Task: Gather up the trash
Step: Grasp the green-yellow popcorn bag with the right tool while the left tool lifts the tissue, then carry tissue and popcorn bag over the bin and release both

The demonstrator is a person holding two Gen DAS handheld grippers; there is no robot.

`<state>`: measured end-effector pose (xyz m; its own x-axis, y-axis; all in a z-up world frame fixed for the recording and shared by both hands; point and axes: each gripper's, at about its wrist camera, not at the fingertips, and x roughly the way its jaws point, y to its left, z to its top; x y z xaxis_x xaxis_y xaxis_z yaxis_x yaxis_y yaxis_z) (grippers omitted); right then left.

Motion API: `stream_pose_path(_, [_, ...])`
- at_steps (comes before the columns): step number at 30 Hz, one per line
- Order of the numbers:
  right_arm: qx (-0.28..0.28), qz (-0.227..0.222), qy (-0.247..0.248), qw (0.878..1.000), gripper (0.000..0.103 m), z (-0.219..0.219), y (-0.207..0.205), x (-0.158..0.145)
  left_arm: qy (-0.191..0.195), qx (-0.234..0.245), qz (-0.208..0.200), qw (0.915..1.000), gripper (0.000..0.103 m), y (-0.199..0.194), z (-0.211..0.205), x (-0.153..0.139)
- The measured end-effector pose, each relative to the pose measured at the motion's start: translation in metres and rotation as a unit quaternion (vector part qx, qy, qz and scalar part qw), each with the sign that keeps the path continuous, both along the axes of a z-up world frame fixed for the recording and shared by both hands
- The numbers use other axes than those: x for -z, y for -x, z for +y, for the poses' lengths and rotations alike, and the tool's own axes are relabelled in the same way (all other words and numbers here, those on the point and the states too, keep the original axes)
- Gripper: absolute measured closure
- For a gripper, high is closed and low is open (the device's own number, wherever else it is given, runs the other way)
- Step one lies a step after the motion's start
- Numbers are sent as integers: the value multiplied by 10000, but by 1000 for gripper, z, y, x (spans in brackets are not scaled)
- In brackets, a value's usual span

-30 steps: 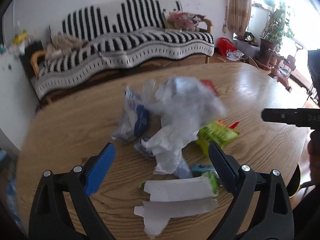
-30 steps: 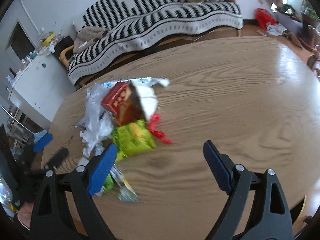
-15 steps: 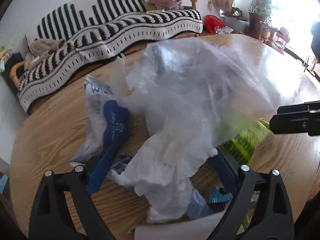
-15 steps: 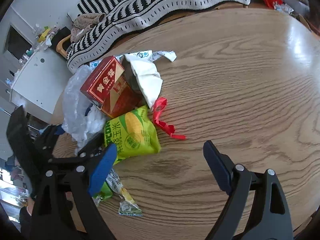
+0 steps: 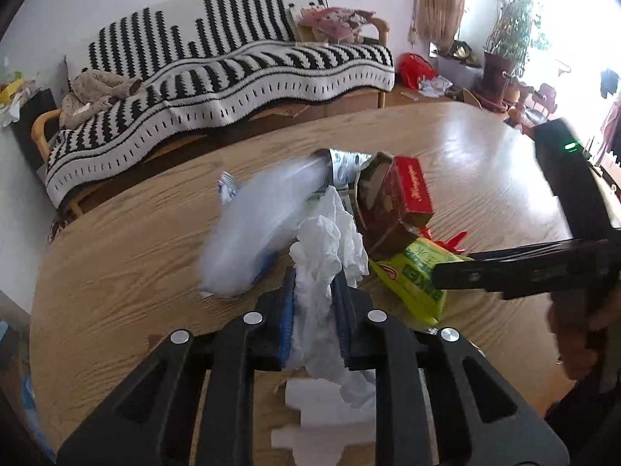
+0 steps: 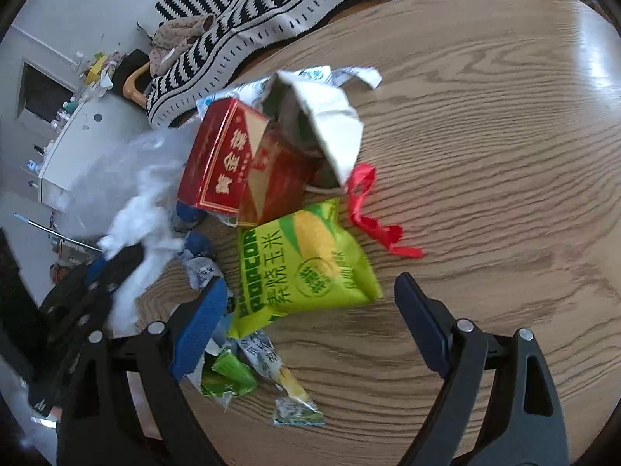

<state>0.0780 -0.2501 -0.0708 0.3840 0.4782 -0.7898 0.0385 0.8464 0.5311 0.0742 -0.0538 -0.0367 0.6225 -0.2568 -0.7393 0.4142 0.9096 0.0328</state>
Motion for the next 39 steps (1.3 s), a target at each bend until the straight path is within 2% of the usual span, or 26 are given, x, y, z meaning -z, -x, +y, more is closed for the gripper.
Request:
stream_pose_path(6, [35,3,12,10000,17,12,-7,4,356,-75,-96,9993,85,14,11,-20])
stream_pose_path(8, [-42,-10,172,9998,36,17,-8,4,378,-118,-64,9992,85,15,11,-20])
stream_pose_path(11, [-95,-98,309,9994,42,21,-5,2,322,-139,-17,9994,85,14,6,-18])
stream_pose_path(16, [-106,-426,546,9975,44,16,8,-15,308,-139,51,9994,85,13,-1,-16])
stream_pose_path(21, [-31,-872,921,9919,44,0,42,-41,416,-203,93,9989,85,10,-9,-17])
stream_pose_path(26, [381,-1162,1185,9854,44,-46,84,-62,404,83,107,9991,85,21,-49,-18])
stream_pose_path(31, [870,-1202,1546,9768,44,-112,134,-73,360,565,94,9977,85,50,-107,-22])
stream_pose_path(39, [1753,-1053,1956,9591,44,-220,224,-76,716,1318,437,9877,85,105,-218,-20])
